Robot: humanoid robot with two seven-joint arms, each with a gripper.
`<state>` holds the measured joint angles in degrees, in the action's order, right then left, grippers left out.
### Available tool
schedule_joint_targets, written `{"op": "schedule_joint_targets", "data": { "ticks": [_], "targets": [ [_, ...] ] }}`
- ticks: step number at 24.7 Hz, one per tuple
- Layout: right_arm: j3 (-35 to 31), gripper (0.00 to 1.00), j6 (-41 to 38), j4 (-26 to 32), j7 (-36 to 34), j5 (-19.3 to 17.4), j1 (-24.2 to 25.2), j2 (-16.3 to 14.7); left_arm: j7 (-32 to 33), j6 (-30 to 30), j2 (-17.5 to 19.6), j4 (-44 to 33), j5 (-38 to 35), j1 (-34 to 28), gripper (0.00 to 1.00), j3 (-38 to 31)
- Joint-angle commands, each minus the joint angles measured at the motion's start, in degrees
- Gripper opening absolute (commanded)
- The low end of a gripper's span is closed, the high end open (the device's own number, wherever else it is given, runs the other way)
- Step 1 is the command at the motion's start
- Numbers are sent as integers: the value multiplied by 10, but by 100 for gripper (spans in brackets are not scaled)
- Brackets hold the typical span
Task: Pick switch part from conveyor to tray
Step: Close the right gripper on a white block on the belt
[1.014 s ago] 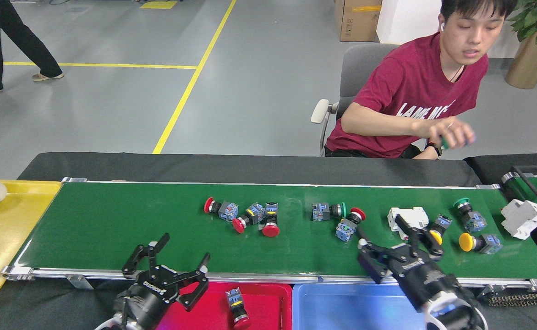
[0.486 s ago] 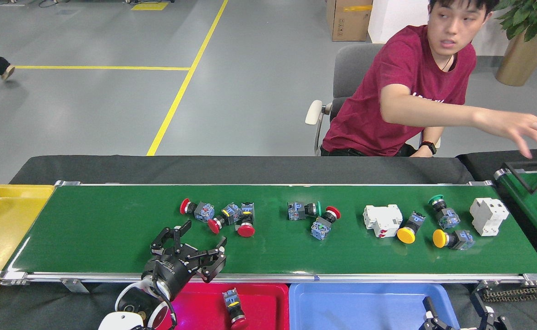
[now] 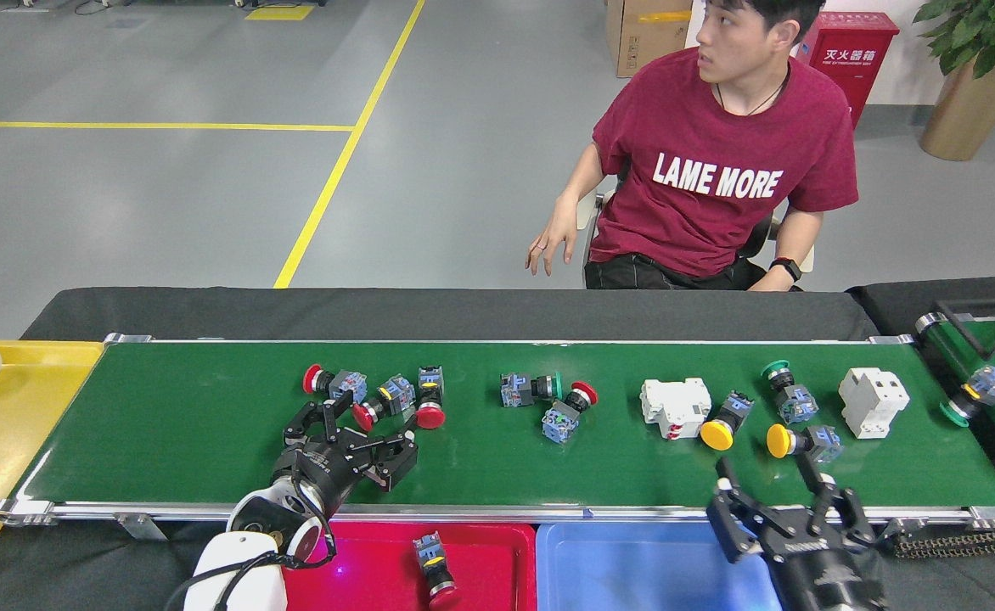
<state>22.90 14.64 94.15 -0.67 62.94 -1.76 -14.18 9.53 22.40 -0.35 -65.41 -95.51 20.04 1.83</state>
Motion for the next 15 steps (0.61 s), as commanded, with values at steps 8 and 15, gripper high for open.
{"op": "schedule_joint_targets", "data": {
  "ticks": [8, 15],
  "targets": [
    [75, 95, 59, -138, 39, 32, -121, 83, -18, 34, 11, -25, 58, -19, 0, 5],
    [81, 94, 59, -185, 39, 32, -143, 88, -13, 214, 37, -269, 60, -207, 11, -2]
  ]
}}
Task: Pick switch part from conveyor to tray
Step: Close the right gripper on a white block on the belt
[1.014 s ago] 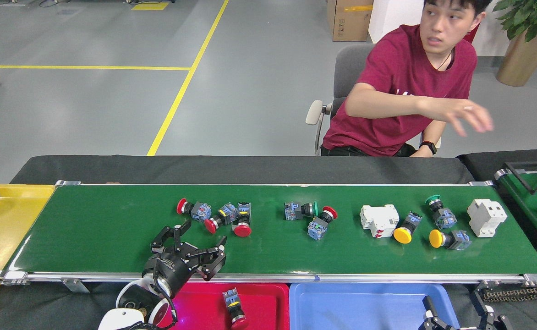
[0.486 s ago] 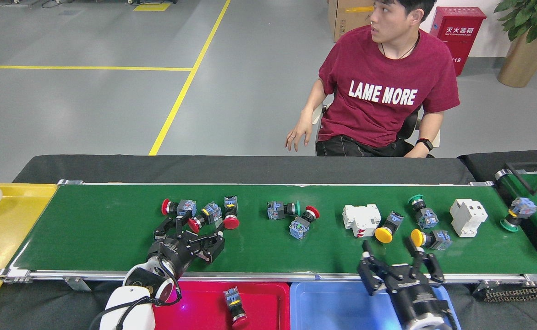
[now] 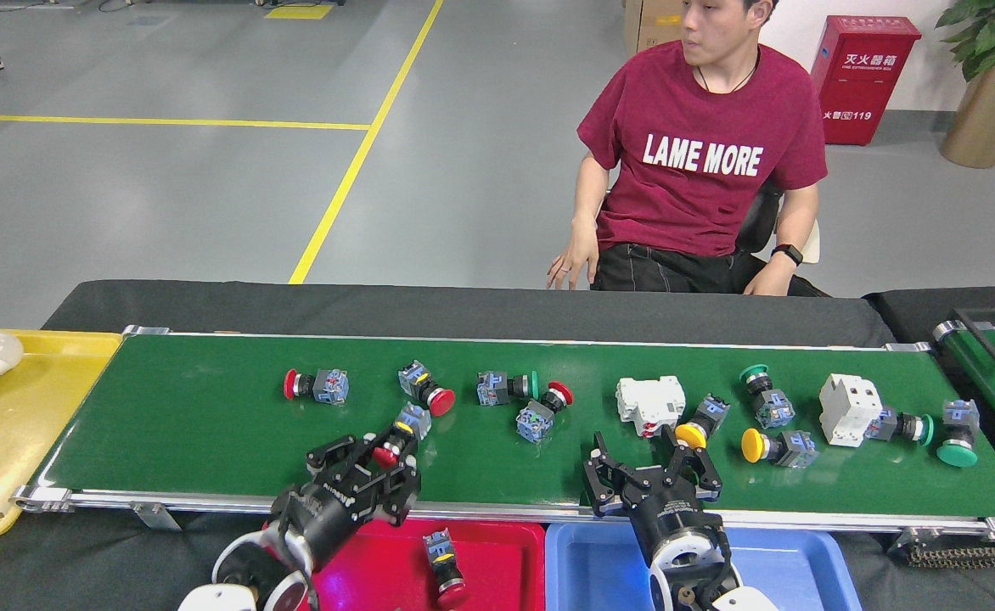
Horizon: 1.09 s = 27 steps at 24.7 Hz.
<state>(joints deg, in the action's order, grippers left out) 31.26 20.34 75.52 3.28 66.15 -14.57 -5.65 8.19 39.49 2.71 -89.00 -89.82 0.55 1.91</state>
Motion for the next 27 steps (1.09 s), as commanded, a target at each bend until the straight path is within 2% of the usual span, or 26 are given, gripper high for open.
{"op": "schedule_joint_targets", "data": {
  "ticks": [1, 2, 3, 4, 5, 8, 9, 11, 12, 13, 15, 17, 21, 23, 25, 27],
  "targets": [
    [-3, 94, 2, -11, 0, -1, -25, 3, 1, 54, 12, -57, 3, -38, 19, -4],
    [-4, 94, 3, -26, 0, -3, -36, 3, 2, 55, 15, -75, 3, -61, 28, -4],
    [-6, 94, 3, -42, 0, -4, -49, 4, 2, 55, 18, -86, 2, -81, 49, -4],
    [-6, 94, 5, -52, 0, -7, -58, 4, 2, 55, 18, -92, 0, -93, 83, -7],
    [-6, 94, 5, -59, 0, -8, -63, 5, 1, 53, 15, -94, 1, -100, 100, -13],
    [-6, 88, 1, -85, 0, -9, -79, 10, 0, 52, 12, -99, 3, -108, 100, -45],
    [-6, 79, -5, -93, 3, -13, -88, 9, -1, 52, 12, -100, 3, -111, 100, -54],
    [-5, 39, -35, -100, 11, -30, -99, 6, -3, 45, 5, -101, 8, -113, 100, -97],
    [-7, 15, -57, -102, 11, -41, -105, 4, -3, 31, -6, -101, 10, -114, 100, -139],
    [-8, 7, -71, -103, 10, -47, -112, 3, -3, 4, -26, -102, 10, -115, 100, -186],
    [-8, 5, -76, -103, 8, -52, -116, 2, -4, -63, -47, -96, 9, -104, 100, -249],
    [-8, 4, -90, -103, 8, -53, -119, 0, -4, -102, -44, -90, 11, -100, 100, -281],
    [-13, 4, -108, -90, 9, -54, -118, -4, -4, -109, -45, -76, 11, -96, 100, -291],
    [-18, 4, -116, -61, 11, -54, -113, -12, -4, -109, -46, -78, 11, -88, 100, -290],
    [-28, 4, -141, -42, 14, -54, -104, -31, -1, -111, -45, -70, 6, -66, 100, -288],
    [-30, 4, -163, -35, 15, -55, -98, -35, 1, -115, -42, -44, 4, -32, 100, -284]
  ]
}}
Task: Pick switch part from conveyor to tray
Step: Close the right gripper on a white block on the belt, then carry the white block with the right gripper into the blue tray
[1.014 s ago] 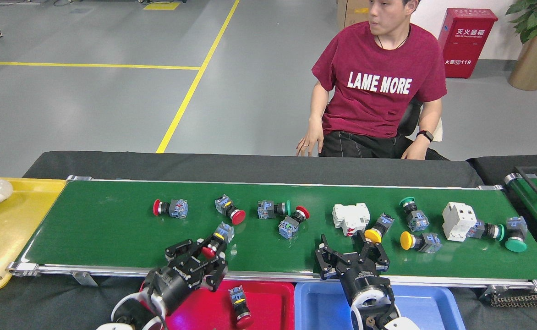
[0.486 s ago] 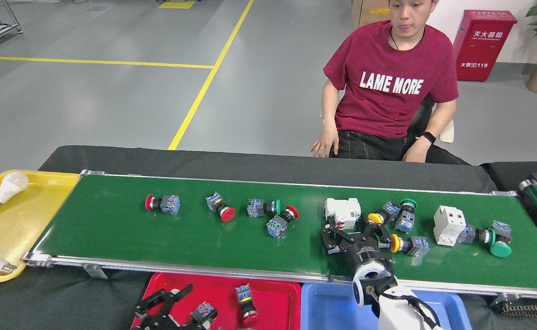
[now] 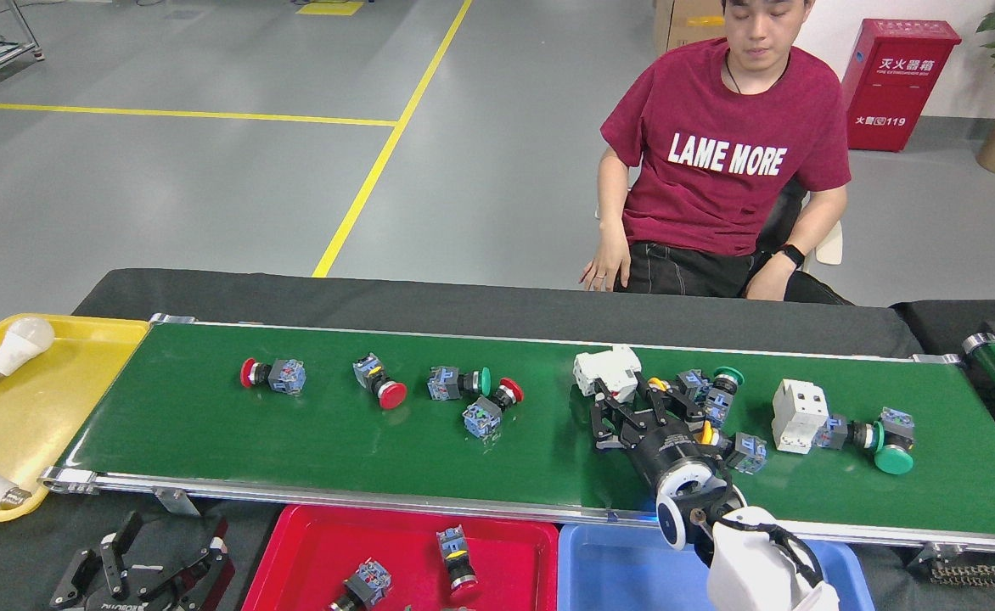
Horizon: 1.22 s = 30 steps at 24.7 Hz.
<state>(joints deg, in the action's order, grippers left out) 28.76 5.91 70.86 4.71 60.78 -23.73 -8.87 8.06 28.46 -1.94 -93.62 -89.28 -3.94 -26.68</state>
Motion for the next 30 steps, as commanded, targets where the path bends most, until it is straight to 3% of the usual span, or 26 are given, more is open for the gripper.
{"op": "schedule_joint_targets", "data": {
  "ticks": [1, 3, 5, 8, 12, 15, 17, 19, 20, 22, 23, 26, 30],
  "targets": [
    [-5, 4, -28, 17, 0, -3, -4, -3, 2, -17, 11, 23, -2, 36, 100, 4],
    [-22, 4, -57, 71, 7, -10, 14, -15, 3, -54, 29, 70, -12, 78, 100, 7],
    [-64, 4, -114, 127, 33, -37, 48, -50, 3, -87, 48, 117, -42, 122, 100, 22],
    [-113, 4, -223, 211, 49, -91, 120, -130, 2, -127, 80, 216, -56, 180, 100, 44],
    [-147, 5, -344, 276, 46, -181, 225, -258, 2, -130, 103, 239, -55, 188, 100, 45],
    [-169, 6, -378, 296, 16, -194, 304, -326, 2, -133, 106, 261, -55, 191, 100, 42],
    [-170, 7, -371, 294, 4, -189, 346, -343, 2, -144, 110, 281, -54, 207, 100, 44],
    [-169, 11, -344, 292, 2, -180, 364, -338, 2, -154, 119, 308, -55, 225, 100, 46],
    [-165, 23, -322, 291, 2, -173, 366, -329, 1, -160, 120, 326, -55, 240, 100, 47],
    [-164, 77, -285, 291, 7, -165, 366, -300, -1, -171, 126, 362, -56, 275, 100, 47],
    [-160, 88, -275, 291, 10, -162, 366, -294, -1, -180, 128, 385, -58, 292, 100, 47],
    [-153, 95, -271, 291, 12, -162, 366, -306, -5, -215, 145, 457, -58, 334, 100, 58],
    [-157, 95, -270, 292, 12, -162, 362, -307, -46, -307, 172, 569, -57, 385, 99, 120]
  ]
}}
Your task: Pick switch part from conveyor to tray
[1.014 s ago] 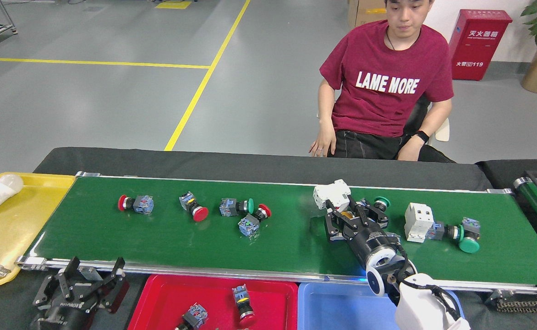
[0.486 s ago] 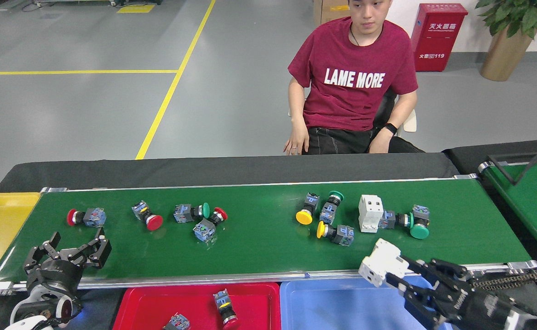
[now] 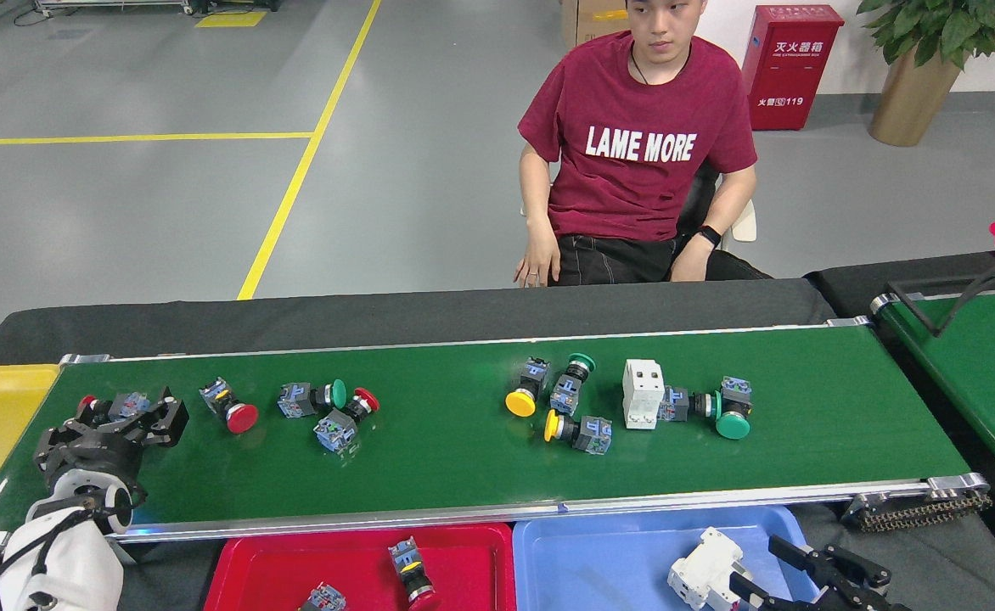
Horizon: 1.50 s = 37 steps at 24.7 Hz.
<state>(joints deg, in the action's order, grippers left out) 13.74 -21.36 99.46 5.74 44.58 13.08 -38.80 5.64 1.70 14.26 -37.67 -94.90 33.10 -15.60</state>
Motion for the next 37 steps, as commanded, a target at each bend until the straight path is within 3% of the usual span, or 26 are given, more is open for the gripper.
{"op": "schedule_joint_targets", "data": {
  "ticks": [1, 4, 6, 7, 9, 11, 13, 15, 20, 25, 29, 34, 35, 37],
  "targets": [
    [-20, 95, 5, 6, -1, -2, -17, -5, -39, -71, 17, 54, 1, 36, 99, 29],
    [-93, 93, 36, -1, -6, -3, -60, 30, -59, -104, 23, 132, 3, 82, 91, 41],
    [-107, 92, 101, -15, -26, 3, -72, 62, -79, -102, 26, 147, 4, 94, 68, 40],
    [-107, 92, 141, -20, -46, 12, -80, 68, -85, -96, 29, 148, 6, 94, 52, 40],
    [-107, 92, 224, -23, -99, 42, -82, 73, -86, -84, 29, 149, 23, 94, 29, 40],
    [-106, 93, 283, -23, -145, 70, -81, 112, -87, -59, 30, 149, 53, 94, 19, 43],
    [-104, 95, 290, -22, -153, 95, -74, 152, -96, -50, 31, 149, 60, 91, 13, 43],
    [-103, 96, 287, -14, -155, 115, -46, 162, -112, -50, 31, 149, 60, 84, 11, 44],
    [-106, 97, 249, 4, -156, 118, 11, 162, -124, -18, 31, 118, 62, 51, 9, 66],
    [-98, 97, 250, 8, -146, 121, 17, 174, -119, 124, 24, -116, 65, -93, 9, 67],
    [-26, 96, 262, -5, -74, 148, -48, 193, -116, 227, -5, -313, 64, -211, 8, 67],
    [91, 96, 323, -86, -12, 185, -173, 253, -108, 391, -27, -529, 74, -367, 11, 67],
    [107, 96, 333, -108, -3, 186, -198, 261, -107, 418, -30, -558, 75, -393, 14, 68],
    [124, 96, 344, -163, 1, 186, -250, 293, -91, 433, -41, -598, 74, -431, 35, 69]
  ]
}}
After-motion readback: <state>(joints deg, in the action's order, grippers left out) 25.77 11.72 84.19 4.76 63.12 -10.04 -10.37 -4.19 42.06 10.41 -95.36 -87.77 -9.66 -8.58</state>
